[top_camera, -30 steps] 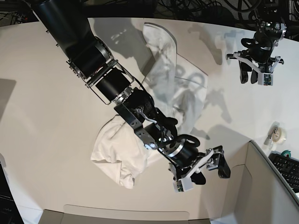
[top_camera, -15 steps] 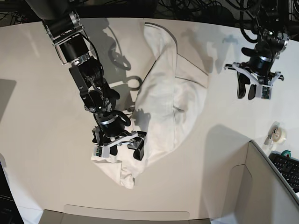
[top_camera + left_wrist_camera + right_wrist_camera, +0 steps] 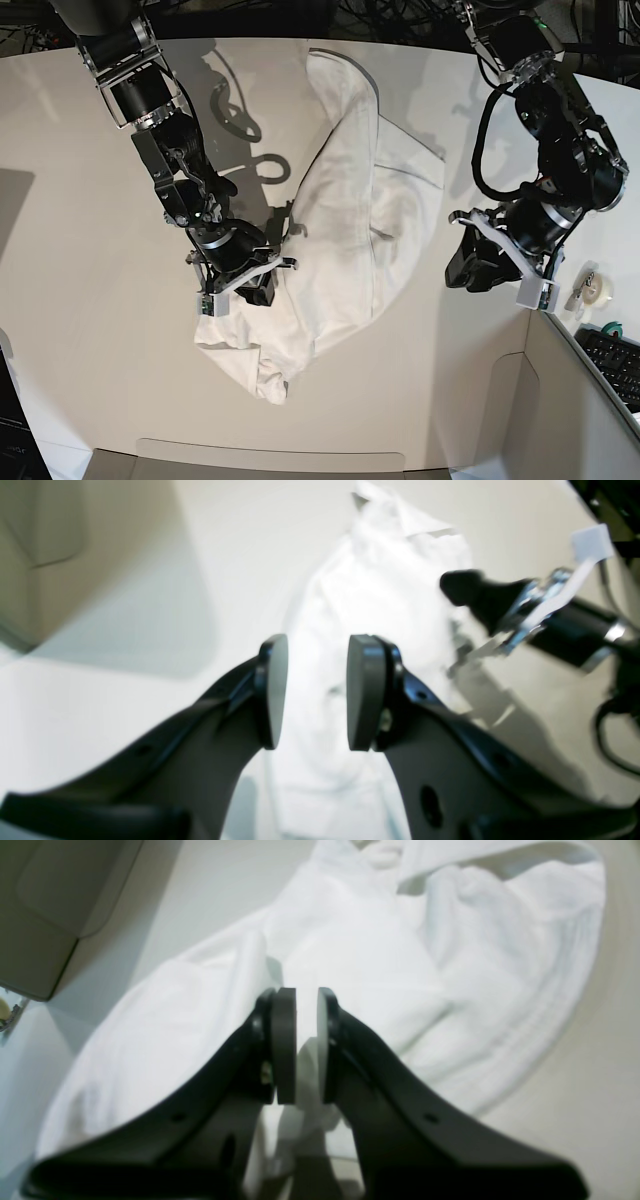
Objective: Layout the t-shirt on the table in an organized manner, then fold the t-shirt properly
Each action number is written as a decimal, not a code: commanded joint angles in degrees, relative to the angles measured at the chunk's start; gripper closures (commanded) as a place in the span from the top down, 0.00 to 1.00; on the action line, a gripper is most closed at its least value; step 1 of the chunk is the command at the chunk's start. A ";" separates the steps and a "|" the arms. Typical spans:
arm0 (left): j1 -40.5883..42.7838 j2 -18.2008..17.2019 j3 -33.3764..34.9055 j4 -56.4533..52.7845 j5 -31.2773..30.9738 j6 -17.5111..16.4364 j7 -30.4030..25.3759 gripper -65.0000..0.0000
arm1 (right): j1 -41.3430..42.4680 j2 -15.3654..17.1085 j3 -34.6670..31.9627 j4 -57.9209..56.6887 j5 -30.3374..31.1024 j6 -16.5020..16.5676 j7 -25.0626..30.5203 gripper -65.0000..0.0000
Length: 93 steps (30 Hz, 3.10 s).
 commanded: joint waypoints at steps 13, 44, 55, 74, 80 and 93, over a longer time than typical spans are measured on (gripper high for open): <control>0.77 1.49 -0.03 -5.83 -0.68 0.06 -0.77 0.31 | -12.08 -1.72 17.89 7.71 4.35 0.24 1.28 0.28; 9.30 -0.62 -0.65 -5.47 -1.03 -0.29 -0.90 0.31 | -4.16 -9.19 20.44 -10.93 18.94 6.21 0.67 0.00; 9.39 -0.62 -0.65 -5.47 -1.03 -0.38 -0.90 0.31 | -7.59 -9.37 23.34 3.31 18.50 -0.91 -2.24 0.25; 9.39 -1.50 -0.65 -5.47 -1.03 -0.38 -0.82 0.31 | -1.18 -15.52 23.34 -1.70 6.46 -26.93 -2.32 0.46; 9.39 -1.59 -0.65 -5.47 -1.03 -0.38 -0.82 0.31 | 1.29 -17.46 22.90 -8.64 6.28 -26.58 -2.24 0.46; 9.39 -2.29 -0.74 -5.47 -1.03 -0.38 -0.90 0.31 | 0.58 -17.81 23.34 -10.32 6.46 -20.25 -2.24 0.09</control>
